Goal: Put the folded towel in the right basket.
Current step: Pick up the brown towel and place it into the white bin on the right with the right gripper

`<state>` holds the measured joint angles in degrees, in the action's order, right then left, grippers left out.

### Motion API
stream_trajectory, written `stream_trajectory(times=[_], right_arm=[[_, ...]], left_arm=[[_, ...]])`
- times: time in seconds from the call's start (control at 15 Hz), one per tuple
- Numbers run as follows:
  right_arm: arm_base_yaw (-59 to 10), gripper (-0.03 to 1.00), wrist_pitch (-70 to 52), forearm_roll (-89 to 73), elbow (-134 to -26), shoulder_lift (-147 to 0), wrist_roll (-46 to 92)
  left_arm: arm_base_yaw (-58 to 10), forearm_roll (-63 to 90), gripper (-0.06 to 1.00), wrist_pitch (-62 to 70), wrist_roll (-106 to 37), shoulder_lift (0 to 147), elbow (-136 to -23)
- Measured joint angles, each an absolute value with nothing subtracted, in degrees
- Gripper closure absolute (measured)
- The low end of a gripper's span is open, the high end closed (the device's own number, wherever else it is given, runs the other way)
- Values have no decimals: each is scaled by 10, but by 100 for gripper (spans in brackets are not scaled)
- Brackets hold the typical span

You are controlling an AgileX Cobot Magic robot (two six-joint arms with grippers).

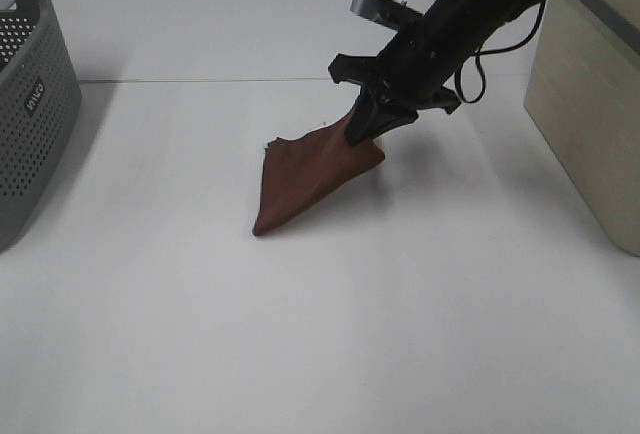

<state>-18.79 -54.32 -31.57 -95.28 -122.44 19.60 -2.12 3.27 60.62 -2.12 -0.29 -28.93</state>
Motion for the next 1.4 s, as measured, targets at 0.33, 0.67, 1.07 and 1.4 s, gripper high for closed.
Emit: stream_trajectory(times=[0.33,0.67,1.07,1.4], right_arm=[[-188,96,-615,-191,-953,-1114,148],[-188,96,-635,-53,-953,-1006,133],[-184,96,-677,139,-1056,-971,107],[-85,96,-687,117,-1117,-971,107]], left_arm=[[-21,33,7,606,-21,-3,-289],[-21,33,7,606,-21,-3,-289],[-21,33,7,606,-21,-3,-289],[-21,33,7,606,-21,-3,-289]])
